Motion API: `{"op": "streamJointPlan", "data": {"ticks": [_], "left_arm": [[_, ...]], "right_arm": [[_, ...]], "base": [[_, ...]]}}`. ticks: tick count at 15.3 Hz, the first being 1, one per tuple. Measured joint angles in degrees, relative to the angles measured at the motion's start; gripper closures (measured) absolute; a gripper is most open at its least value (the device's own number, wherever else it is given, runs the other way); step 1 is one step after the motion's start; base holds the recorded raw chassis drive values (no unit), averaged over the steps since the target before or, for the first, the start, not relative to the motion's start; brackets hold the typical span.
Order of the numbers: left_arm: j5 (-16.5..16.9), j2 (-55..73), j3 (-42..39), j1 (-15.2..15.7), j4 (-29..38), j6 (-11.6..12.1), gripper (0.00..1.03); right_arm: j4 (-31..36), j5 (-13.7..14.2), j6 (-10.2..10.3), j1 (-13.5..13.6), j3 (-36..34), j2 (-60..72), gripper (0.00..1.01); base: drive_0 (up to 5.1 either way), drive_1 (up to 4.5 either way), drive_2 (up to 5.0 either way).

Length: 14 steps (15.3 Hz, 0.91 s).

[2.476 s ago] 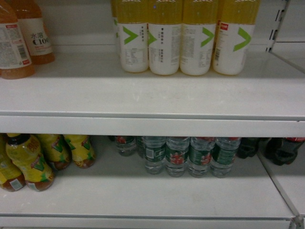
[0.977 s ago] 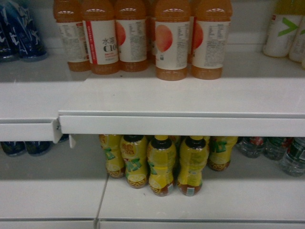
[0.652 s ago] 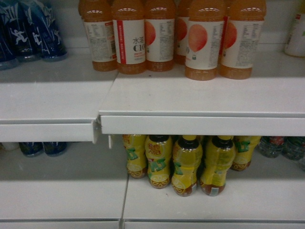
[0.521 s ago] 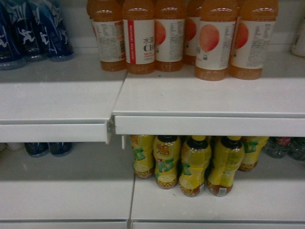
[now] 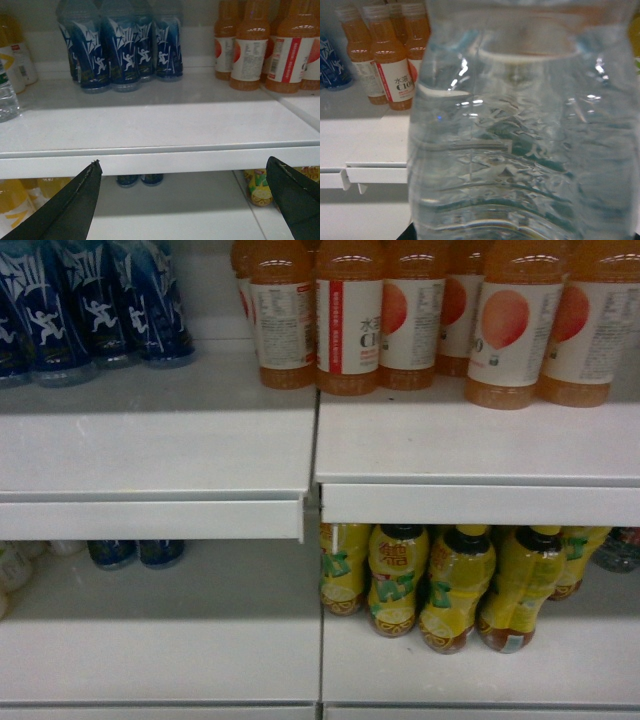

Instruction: Move water from second to third shelf

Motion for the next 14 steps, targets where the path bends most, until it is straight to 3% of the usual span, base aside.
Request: {"op": "streamJointPlan", "data": {"ticks": [14], "left_arm": [[0.00,0.00,0.00,0.00,-0.04,0.00,0.05]], "right_arm": [[-0.11,0.00,0.00,0.00,0.00,0.07,0.58]], "base": [[-4.7,2.28,2.3]]}}
